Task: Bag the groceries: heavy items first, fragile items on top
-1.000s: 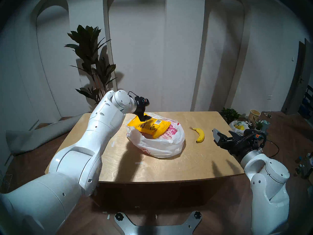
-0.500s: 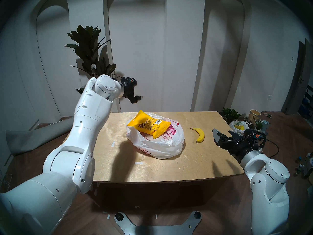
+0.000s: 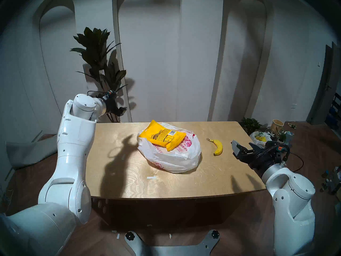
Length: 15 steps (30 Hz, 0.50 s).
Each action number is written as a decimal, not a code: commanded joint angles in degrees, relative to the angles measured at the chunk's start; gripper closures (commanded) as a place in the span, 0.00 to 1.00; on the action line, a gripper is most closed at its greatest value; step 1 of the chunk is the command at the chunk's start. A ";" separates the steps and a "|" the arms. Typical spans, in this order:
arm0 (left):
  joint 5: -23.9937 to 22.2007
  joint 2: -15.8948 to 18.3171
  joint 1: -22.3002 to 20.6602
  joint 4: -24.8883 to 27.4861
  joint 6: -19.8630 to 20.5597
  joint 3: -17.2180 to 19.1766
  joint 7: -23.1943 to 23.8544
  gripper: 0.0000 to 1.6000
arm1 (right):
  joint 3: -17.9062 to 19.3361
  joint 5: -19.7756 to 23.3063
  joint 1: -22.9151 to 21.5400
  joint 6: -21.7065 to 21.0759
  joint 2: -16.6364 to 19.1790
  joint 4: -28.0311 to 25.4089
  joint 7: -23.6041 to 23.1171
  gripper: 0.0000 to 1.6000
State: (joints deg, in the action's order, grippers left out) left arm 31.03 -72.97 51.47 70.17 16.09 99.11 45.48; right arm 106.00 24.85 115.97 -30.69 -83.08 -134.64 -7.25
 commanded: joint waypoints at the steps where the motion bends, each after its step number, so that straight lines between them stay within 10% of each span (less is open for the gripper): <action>1: -2.30 -0.66 7.14 5.92 1.62 5.15 -0.57 0.00 | -0.03 0.02 -0.30 0.19 0.06 -0.92 -0.09 0.00; 15: -7.49 -5.83 17.18 16.22 0.54 12.40 -2.67 0.00 | -0.03 0.01 -0.28 0.19 0.06 -1.09 -0.10 0.00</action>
State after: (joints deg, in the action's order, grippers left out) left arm 26.11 -75.97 64.36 80.21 18.22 108.81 43.91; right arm 106.00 24.85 115.90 -30.69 -83.08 -134.53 -7.26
